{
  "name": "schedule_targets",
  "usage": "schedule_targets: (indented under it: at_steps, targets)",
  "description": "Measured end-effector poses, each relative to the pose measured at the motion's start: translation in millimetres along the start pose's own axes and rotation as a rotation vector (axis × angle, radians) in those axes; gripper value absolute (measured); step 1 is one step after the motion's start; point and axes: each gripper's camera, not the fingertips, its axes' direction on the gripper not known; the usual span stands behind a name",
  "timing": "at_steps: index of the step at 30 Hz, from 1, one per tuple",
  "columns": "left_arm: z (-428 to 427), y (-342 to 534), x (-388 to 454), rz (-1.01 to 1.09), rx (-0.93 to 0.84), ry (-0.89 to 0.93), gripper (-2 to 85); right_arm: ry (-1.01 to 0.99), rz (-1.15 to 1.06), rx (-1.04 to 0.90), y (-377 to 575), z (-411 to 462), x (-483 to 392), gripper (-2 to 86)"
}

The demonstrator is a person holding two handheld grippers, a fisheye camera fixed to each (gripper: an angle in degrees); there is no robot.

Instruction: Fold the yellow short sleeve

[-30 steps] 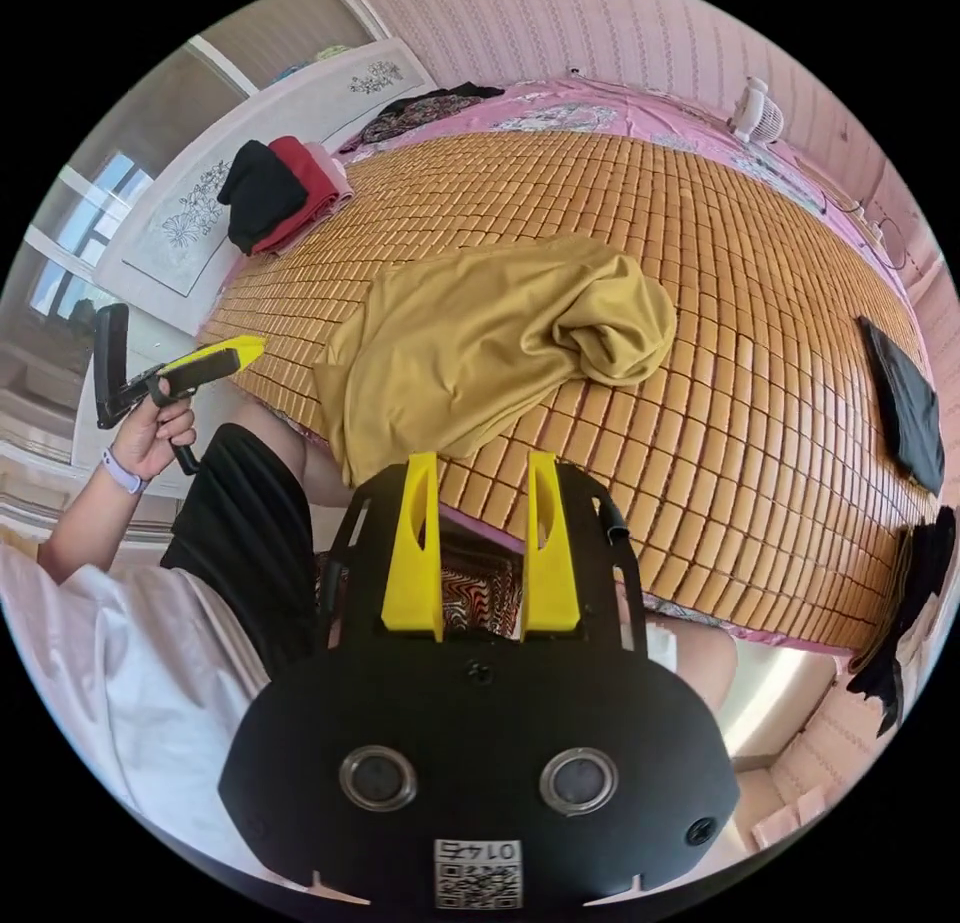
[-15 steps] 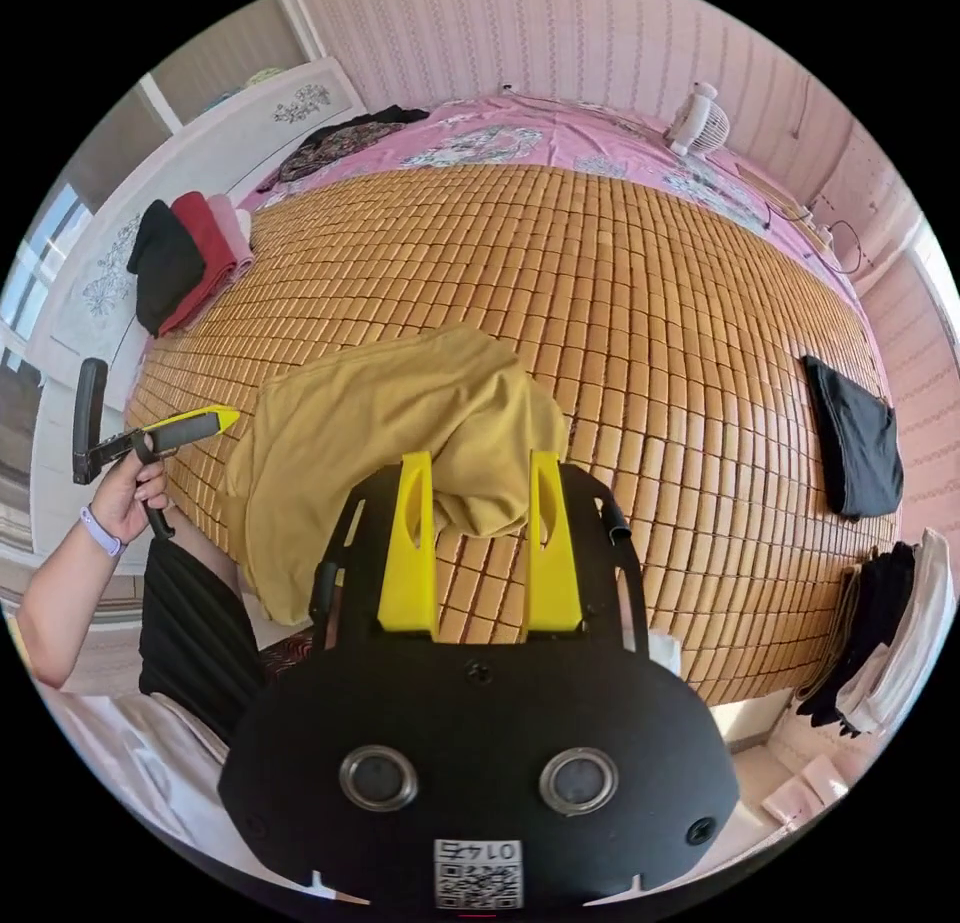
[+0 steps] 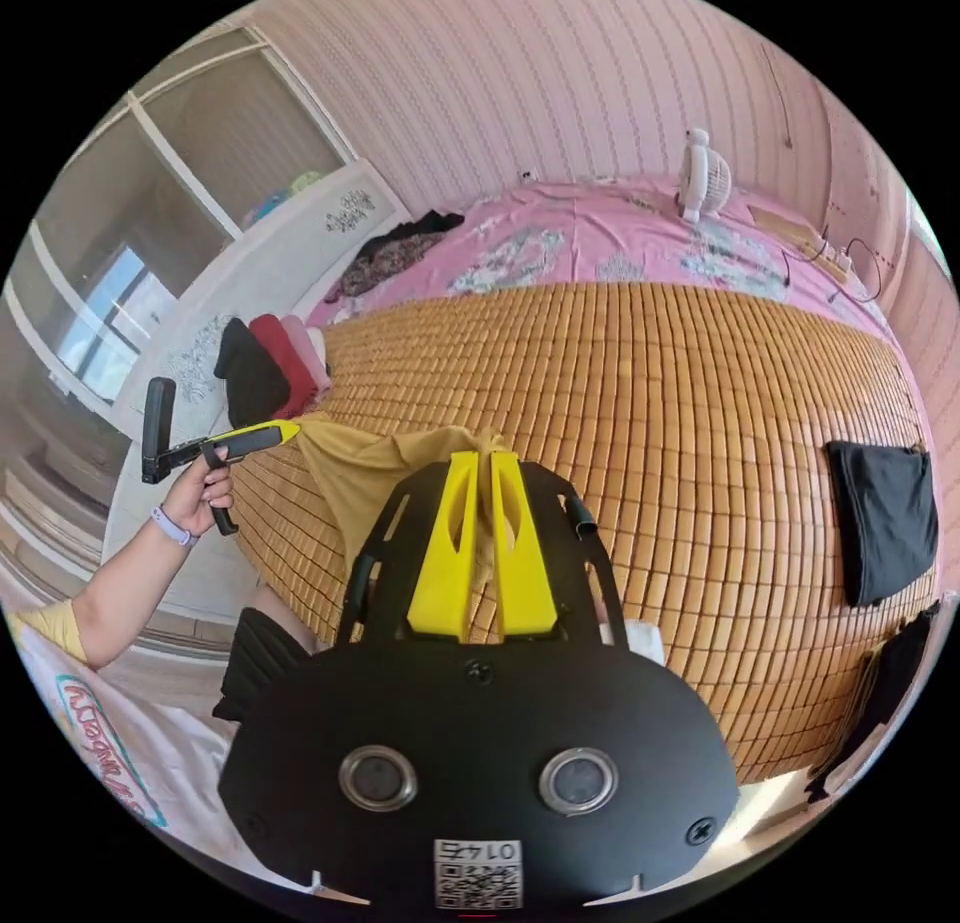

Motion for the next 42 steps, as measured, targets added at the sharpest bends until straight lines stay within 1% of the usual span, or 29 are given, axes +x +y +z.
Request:
schedule_targets:
  at_steps: [2,4,5,7,9,10,12,14,17,20,24,29,30,32,34,37,39,41,42]
  targets:
    - [-42,-4,14,0.109,0.123,-0.005,-1.0,-0.035,-0.088,0.212,-1,-54,-4,1.1]
    - [-71,7,21,0.179,0.191,-0.016,-1.0,-0.021,-0.157,0.336,15,-86,-4,0.9]
    - [-82,22,19,0.183,0.208,0.000,-1.0,0.003,-0.186,0.381,31,-98,0,0.8]
    - [-84,52,8,0.143,0.203,0.046,-1.0,0.056,-0.186,0.393,59,-103,11,0.6]
    - [-65,100,-9,0.065,0.130,0.028,-1.0,0.088,-0.177,0.338,92,-93,30,0.8]
    - [-57,113,-15,0.032,0.099,0.020,-1.0,0.116,-0.133,0.271,115,-81,46,1.1]
    - [-24,164,-34,-0.097,-0.054,0.075,-1.0,0.143,-0.002,0.126,147,-59,75,2.1]
    - [-3,197,-43,-0.190,-0.161,0.130,-0.9,0.117,0.150,-0.044,186,-37,104,4.2]
    - [20,227,-45,-0.265,-0.265,0.149,-0.8,0.082,0.245,-0.104,219,-27,123,5.8]
    - [32,223,-45,-0.272,-0.286,0.135,-0.1,0.078,0.289,-0.118,226,-22,136,6.5]
    - [49,187,-47,-0.226,-0.269,0.098,4.0,0.034,0.309,-0.159,215,-6,152,8.5]
    - [81,145,-45,-0.180,-0.276,0.023,5.3,-0.138,0.345,-0.269,212,31,163,9.3]
    - [87,138,-43,-0.162,-0.269,-0.005,5.3,-0.156,0.354,-0.271,214,34,165,9.3]
    - [97,129,-41,-0.145,-0.268,-0.034,5.5,-0.244,0.444,-0.250,222,40,180,9.3]
    - [107,122,-43,-0.157,-0.280,-0.025,5.9,-0.307,0.530,-0.221,229,42,193,9.6]
    - [128,115,-44,-0.169,-0.351,0.010,8.0,-0.365,0.629,-0.198,238,46,212,10.6]
    - [154,115,-41,-0.162,-0.511,-0.014,7.0,-0.391,0.658,-0.181,240,46,222,10.6]
    - [153,115,-34,-0.103,-0.498,-0.089,5.8,-0.400,0.680,-0.183,242,47,232,10.1]
    - [153,115,-32,-0.072,-0.495,-0.093,4.7,-0.399,0.680,-0.185,242,47,234,9.9]
